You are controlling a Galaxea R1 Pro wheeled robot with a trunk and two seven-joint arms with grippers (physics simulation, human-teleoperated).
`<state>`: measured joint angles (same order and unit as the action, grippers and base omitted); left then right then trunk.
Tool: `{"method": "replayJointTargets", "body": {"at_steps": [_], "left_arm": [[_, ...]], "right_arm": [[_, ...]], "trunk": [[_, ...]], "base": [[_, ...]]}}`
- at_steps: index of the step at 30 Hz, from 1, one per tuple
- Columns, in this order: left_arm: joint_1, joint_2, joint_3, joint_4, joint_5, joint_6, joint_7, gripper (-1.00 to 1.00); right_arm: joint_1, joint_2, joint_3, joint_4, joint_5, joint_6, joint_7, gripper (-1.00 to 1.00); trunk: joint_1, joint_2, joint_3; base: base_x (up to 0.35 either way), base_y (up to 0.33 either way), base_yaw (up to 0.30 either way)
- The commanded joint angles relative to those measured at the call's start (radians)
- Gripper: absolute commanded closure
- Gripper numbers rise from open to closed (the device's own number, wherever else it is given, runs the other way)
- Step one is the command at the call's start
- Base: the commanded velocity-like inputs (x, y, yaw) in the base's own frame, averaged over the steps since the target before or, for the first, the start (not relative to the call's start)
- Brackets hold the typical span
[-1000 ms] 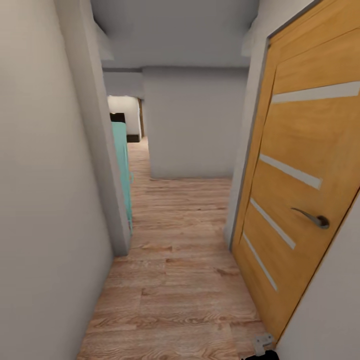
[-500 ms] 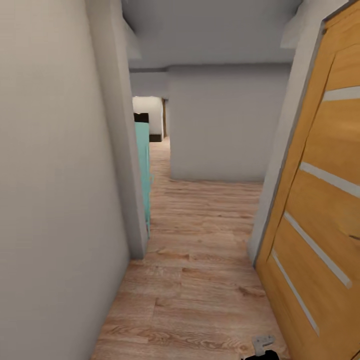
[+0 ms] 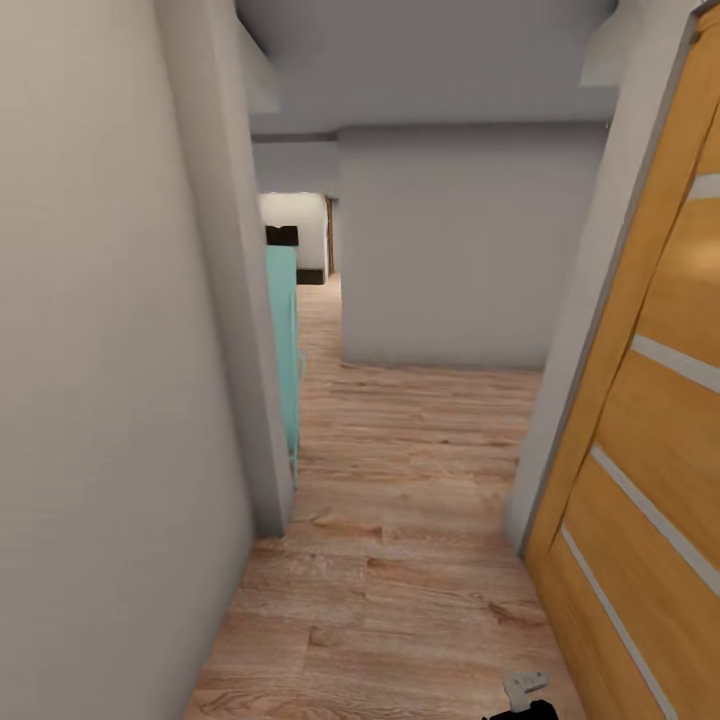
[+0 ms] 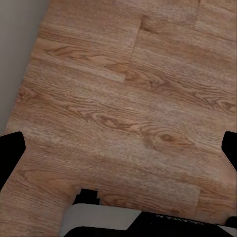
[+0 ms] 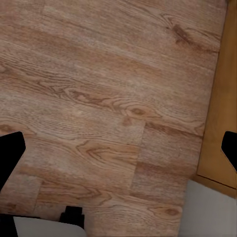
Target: Move the two storage containers from the living room to the garage. In the garage, place one container on the floor and stack the other container on top of it (either order is fine).
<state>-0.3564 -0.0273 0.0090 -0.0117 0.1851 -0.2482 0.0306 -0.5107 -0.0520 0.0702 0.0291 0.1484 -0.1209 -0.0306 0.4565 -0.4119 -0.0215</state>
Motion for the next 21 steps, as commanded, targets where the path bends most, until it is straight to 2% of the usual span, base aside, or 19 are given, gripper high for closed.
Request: {"method": "replayJointTargets", "body": {"at_steps": [1, 4, 11, 21], "left_arm": [[-0.001, 0.000, 0.000, 0.001, 0.004, -0.003, 0.002, -1.00], [-0.001, 0.000, 0.000, 0.001, 0.004, -0.003, 0.002, -1.00], [-0.001, 0.000, 0.000, 0.001, 0.004, -0.003, 0.002, -1.00], [-0.001, 0.000, 0.000, 0.001, 0.004, -0.003, 0.002, -1.00]], "right_arm": [[-0.002, 0.000, 0.007, 0.003, 0.005, -0.005, -0.003, -1.00], [-0.002, 0.000, 0.007, 0.003, 0.005, -0.005, -0.003, -1.00], [-0.002, 0.000, 0.007, 0.003, 0.005, -0.005, -0.003, -1.00], [-0.002, 0.000, 0.007, 0.003, 0.005, -0.005, -0.003, -1.00]], "trunk": [[0.001, -0.002, -0.002], [0.001, -0.002, -0.002], [0.001, -0.002, -0.002], [0.001, -0.002, -0.002]], "base": [[0.328, 0.000, 0.000], [0.328, 0.000, -0.056], [0.328, 0.000, -0.177], [0.328, 0.000, -0.009]]}}
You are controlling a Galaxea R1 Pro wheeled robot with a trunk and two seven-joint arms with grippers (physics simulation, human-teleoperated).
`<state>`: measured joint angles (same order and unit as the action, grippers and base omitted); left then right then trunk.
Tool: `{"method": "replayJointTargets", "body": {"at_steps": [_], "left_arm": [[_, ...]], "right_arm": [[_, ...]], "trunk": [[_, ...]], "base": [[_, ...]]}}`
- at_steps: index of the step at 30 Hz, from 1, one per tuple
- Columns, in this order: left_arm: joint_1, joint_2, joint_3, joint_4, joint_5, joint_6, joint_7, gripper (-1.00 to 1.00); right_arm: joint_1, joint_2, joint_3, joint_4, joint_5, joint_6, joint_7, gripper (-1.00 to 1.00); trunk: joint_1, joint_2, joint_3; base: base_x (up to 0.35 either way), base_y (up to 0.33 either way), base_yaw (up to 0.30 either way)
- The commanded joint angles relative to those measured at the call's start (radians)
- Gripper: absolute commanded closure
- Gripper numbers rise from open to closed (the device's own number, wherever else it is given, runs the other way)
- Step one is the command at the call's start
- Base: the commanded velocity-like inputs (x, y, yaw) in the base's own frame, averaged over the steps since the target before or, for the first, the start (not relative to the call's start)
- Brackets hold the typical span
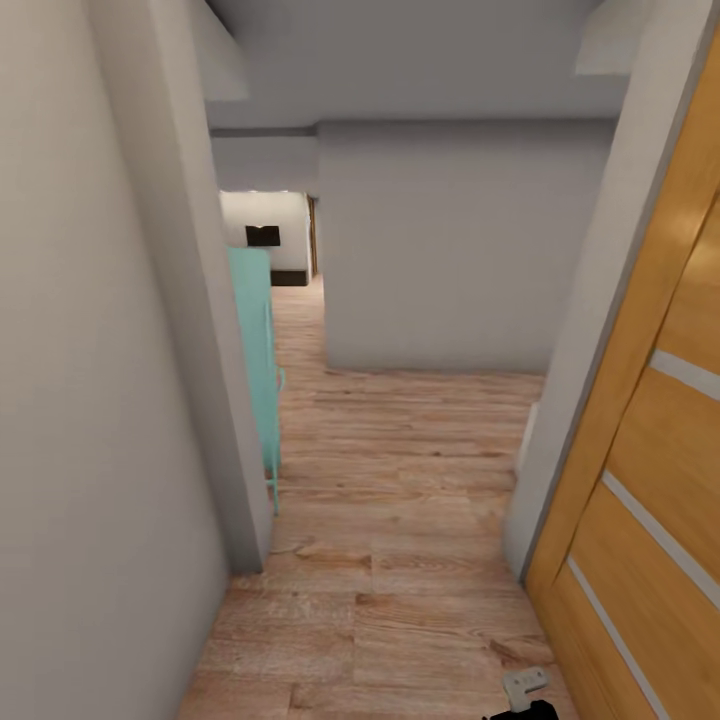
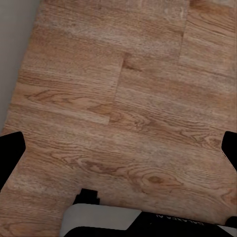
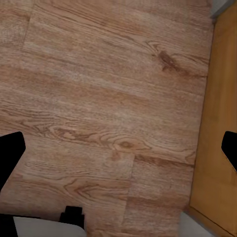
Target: Move the two storage containers from the living room to the garage. In the garage, place one container on the floor and stack the other container on top of it (either order is fine).
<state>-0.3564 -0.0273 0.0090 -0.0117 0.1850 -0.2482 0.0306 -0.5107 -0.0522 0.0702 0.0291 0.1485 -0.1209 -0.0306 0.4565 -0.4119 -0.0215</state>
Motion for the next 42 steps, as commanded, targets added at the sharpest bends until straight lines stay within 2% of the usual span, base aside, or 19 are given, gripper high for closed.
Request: {"method": "replayJointTargets", "body": {"at_steps": [1, 18, 42], "left_arm": [[-0.001, 0.000, 0.000, 0.001, 0.004, -0.003, 0.002, -1.00], [-0.001, 0.000, 0.000, 0.001, 0.004, -0.003, 0.002, -1.00], [-0.001, 0.000, 0.000, 0.001, 0.004, -0.003, 0.002, -1.00]], "right_arm": [[-0.002, 0.000, 0.007, 0.003, 0.005, -0.005, -0.003, -1.00], [-0.002, 0.000, 0.007, 0.003, 0.005, -0.005, -0.003, -1.00], [-0.002, 0.000, 0.006, 0.003, 0.005, -0.005, -0.003, -1.00]], "trunk": [[0.001, -0.002, -0.002], [0.001, -0.002, -0.002], [0.001, -0.002, -0.002]], "base": [[0.328, 0.000, 0.000], [0.328, -0.003, 0.000], [0.328, -0.084, 0.000]]}}
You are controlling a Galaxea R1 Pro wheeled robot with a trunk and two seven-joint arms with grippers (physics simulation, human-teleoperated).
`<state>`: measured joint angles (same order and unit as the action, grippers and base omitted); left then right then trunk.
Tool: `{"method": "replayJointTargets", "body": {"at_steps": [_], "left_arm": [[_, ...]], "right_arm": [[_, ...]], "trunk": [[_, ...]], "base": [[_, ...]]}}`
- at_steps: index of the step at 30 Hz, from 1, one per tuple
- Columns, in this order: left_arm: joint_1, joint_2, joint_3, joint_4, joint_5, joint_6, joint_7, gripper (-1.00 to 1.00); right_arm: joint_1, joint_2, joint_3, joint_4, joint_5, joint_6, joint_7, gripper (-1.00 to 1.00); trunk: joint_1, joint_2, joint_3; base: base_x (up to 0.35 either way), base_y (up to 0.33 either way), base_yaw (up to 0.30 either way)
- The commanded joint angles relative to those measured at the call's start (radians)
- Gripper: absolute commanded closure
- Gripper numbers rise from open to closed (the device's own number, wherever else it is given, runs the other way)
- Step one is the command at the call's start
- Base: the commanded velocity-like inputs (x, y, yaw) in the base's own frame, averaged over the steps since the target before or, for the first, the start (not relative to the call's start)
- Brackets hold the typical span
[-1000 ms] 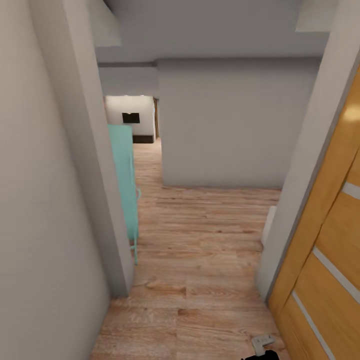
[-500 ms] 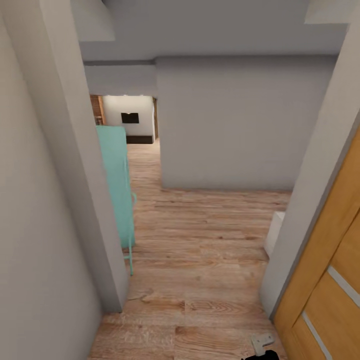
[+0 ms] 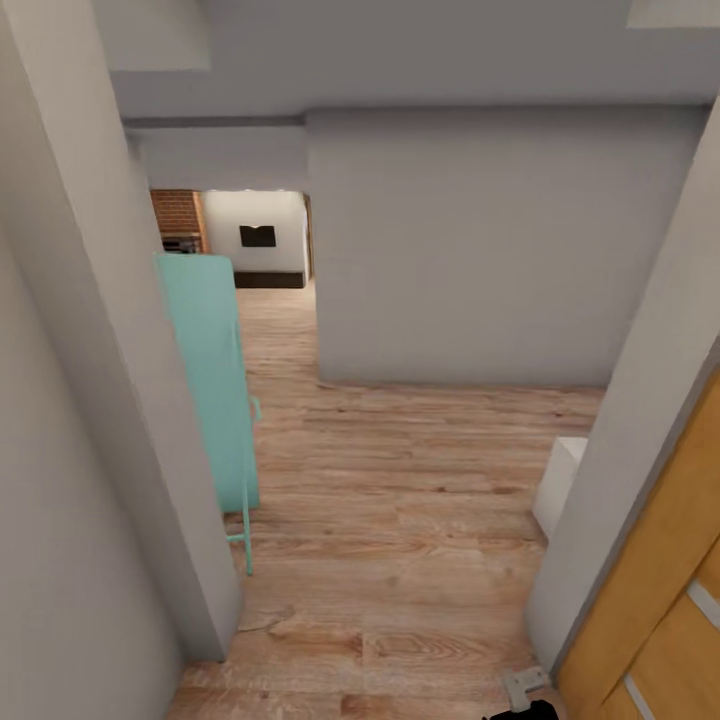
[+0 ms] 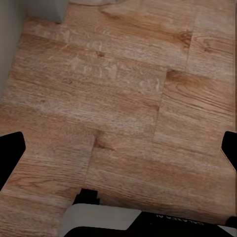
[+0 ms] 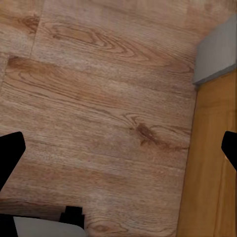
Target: Move the two storage containers from the living room to the garage. In the garage, place one container on the floor and stack the other container on top of it (either order is fine).
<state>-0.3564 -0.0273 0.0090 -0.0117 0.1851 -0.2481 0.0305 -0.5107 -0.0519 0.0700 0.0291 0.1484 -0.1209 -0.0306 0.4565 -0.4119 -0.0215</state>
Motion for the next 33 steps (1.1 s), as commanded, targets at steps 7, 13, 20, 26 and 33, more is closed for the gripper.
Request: {"method": "replayJointTargets", "body": {"at_steps": [7, 13, 20, 26, 33], "left_arm": [[-0.001, -0.002, 0.000, 0.001, 0.004, -0.003, 0.002, -1.00], [-0.001, -0.002, 0.000, 0.001, 0.004, -0.003, 0.002, -1.00], [-0.001, -0.001, 0.000, 0.001, 0.004, -0.003, 0.002, -1.00], [-0.001, -0.002, 0.000, 0.001, 0.004, -0.003, 0.002, -1.00], [-0.001, -0.001, 0.000, 0.001, 0.004, -0.003, 0.002, -1.00]], "right_arm": [[-0.002, 0.000, 0.007, 0.003, 0.005, -0.005, -0.003, -1.00], [-0.002, 0.000, 0.007, 0.003, 0.005, -0.005, -0.003, -1.00], [-0.002, 0.000, 0.007, 0.003, 0.005, -0.005, -0.003, -1.00], [-0.002, 0.000, 0.007, 0.003, 0.005, -0.005, -0.003, -1.00], [-0.002, 0.000, 0.007, 0.003, 0.005, -0.005, -0.003, -1.00]], "trunk": [[0.001, -0.002, -0.002], [0.001, -0.002, -0.002], [0.001, -0.002, -0.002], [0.001, -0.002, -0.002], [0.001, -0.002, -0.002]], "base": [[0.328, -0.088, 0.000], [0.328, -0.088, 0.000], [0.328, -0.051, 0.000], [0.328, -0.004, 0.000], [0.328, 0.000, 0.000]]}}
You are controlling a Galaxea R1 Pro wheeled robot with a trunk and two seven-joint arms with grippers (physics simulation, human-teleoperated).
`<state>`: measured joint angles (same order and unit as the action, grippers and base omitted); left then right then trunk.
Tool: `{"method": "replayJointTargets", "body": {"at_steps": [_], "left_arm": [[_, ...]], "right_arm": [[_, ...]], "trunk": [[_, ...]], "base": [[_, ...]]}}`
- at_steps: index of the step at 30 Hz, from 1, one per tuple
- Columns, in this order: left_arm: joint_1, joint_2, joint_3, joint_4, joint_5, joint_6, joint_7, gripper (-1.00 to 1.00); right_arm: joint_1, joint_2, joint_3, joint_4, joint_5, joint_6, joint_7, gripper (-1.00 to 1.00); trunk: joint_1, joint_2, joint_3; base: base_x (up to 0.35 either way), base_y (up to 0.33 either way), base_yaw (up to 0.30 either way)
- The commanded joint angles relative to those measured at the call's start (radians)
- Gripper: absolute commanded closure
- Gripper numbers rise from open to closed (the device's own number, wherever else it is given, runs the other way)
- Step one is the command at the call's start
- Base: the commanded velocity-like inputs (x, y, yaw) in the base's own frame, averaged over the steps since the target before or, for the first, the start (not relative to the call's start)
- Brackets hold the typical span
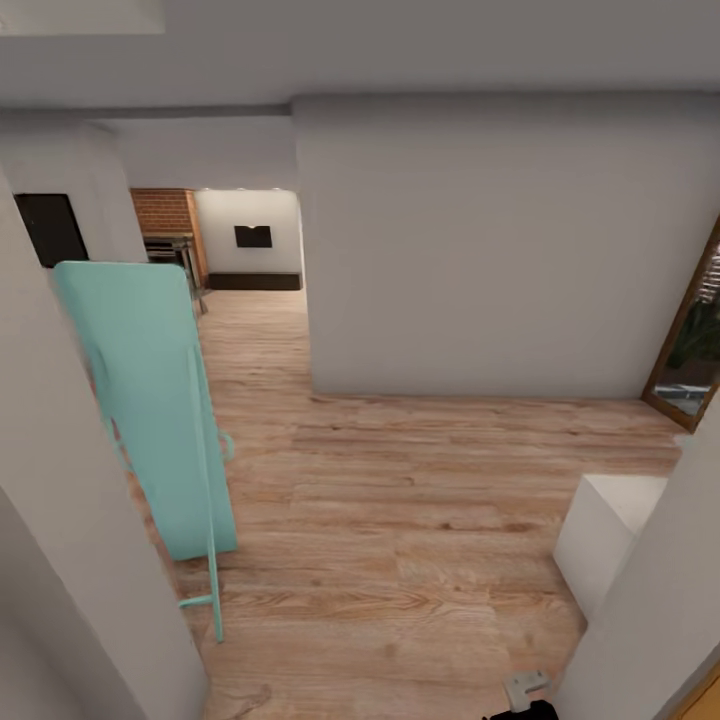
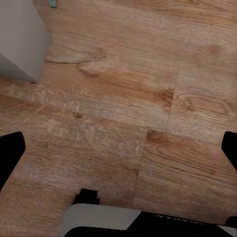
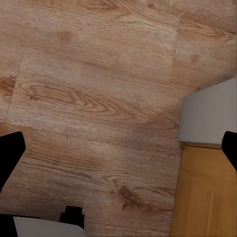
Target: Move the two storage containers from the living room to the garage. In the garage, place one container on the floor and stack the other container on top of it (either order is fine).
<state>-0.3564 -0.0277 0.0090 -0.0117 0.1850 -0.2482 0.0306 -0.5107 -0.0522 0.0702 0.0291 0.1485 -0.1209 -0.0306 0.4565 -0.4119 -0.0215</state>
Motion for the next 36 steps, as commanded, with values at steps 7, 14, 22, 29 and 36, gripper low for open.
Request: {"method": "replayJointTargets", "body": {"at_steps": [7, 14, 22, 29, 36], "left_arm": [[-0.001, -0.001, 0.000, 0.001, 0.004, -0.003, 0.003, -1.00], [-0.001, -0.001, 0.000, 0.001, 0.004, -0.003, 0.003, -1.00], [-0.001, -0.001, 0.000, 0.001, 0.004, -0.003, 0.003, -1.00], [-0.001, -0.001, 0.000, 0.001, 0.004, -0.003, 0.003, -1.00], [-0.001, -0.001, 0.000, 0.001, 0.004, -0.003, 0.003, -1.00]], "right_arm": [[-0.002, 0.000, 0.007, 0.003, 0.005, -0.005, -0.003, -1.00], [-0.002, 0.000, 0.007, 0.003, 0.005, -0.004, -0.003, -1.00], [-0.002, 0.000, 0.007, 0.003, 0.005, -0.005, -0.003, -1.00], [-0.002, 0.000, 0.007, 0.003, 0.005, -0.005, -0.003, -1.00], [-0.002, 0.000, 0.007, 0.003, 0.005, -0.005, -0.003, -1.00]], "trunk": [[0.001, -0.002, -0.002], [0.001, -0.002, -0.002], [0.001, -0.002, -0.002], [0.001, -0.002, -0.002], [0.001, -0.002, -0.002]], "base": [[0.328, -0.003, 0.000], [0.328, -0.071, 0.000], [0.328, -0.089, 0.000], [0.328, -0.090, 0.000], [0.328, -0.087, 0.000]]}}
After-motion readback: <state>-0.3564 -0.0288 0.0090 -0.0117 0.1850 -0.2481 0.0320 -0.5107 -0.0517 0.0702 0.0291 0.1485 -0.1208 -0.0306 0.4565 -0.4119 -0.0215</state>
